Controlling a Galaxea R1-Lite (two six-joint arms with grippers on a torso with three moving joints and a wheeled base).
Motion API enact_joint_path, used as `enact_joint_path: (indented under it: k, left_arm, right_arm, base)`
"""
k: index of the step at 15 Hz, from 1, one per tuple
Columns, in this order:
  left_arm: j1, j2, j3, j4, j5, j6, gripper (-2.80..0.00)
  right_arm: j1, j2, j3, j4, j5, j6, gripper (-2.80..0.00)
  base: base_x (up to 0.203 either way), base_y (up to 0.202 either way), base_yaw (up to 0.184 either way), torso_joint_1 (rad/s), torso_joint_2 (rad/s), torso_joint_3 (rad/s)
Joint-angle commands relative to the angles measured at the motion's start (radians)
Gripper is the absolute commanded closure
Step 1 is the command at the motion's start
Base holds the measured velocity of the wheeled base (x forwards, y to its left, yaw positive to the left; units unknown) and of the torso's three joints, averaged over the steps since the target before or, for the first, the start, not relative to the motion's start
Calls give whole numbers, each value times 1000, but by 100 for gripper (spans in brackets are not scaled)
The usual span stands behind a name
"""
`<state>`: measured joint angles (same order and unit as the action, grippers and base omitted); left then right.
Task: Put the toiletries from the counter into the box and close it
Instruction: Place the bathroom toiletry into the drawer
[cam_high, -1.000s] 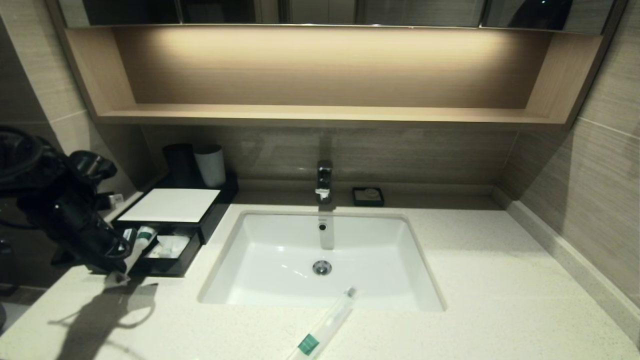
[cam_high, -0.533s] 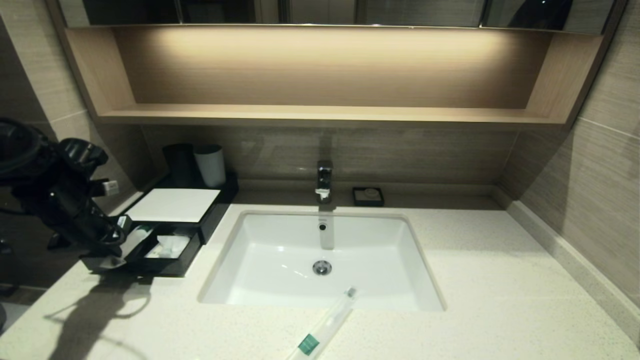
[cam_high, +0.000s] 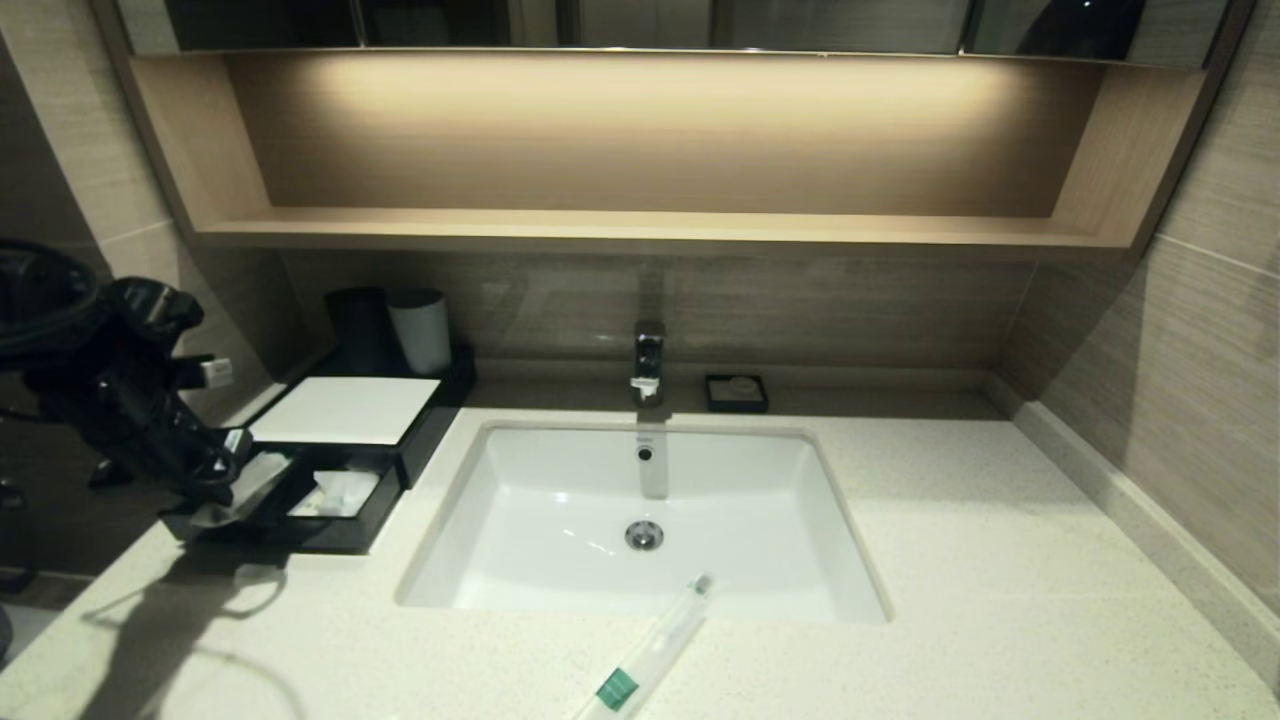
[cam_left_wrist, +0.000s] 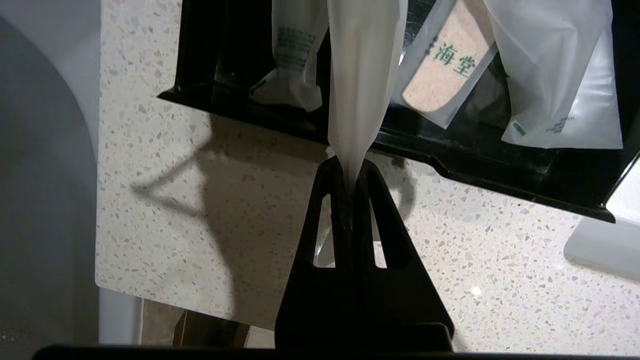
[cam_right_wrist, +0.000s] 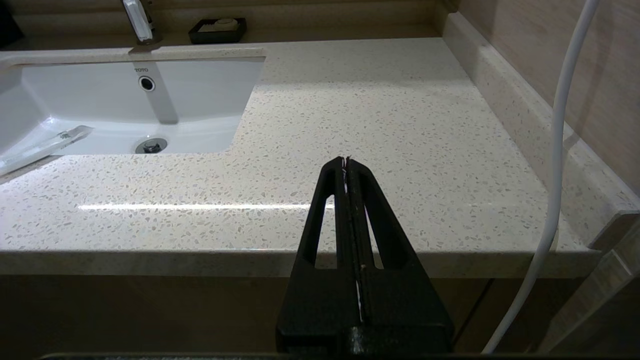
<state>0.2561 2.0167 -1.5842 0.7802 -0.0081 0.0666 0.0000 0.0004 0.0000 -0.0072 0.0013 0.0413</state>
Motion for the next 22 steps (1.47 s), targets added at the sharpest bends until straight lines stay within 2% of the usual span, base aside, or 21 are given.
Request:
enact_joint_path:
  k: [1,6,15,22]
  left_arm:
    - [3,36,-20,-3,0,10,0]
    - [3,49,-32,-67,0,14,0]
    - [3,106,-99,-74,13,21,0]
    - [5,144,-99,-123,14,32,0]
  right_arm:
    - [0,1,0,0,0,0,0]
    - [0,1,0,0,0,0,0]
    - [0,1,0,0,0,0,0]
    - [0,1,0,0,0,0,0]
  base:
    - [0,0,0,0,0,0]
    - [0,0,0,0,0,0]
    - [0,0,0,0,0,0]
    - [0,0,0,0,0,0]
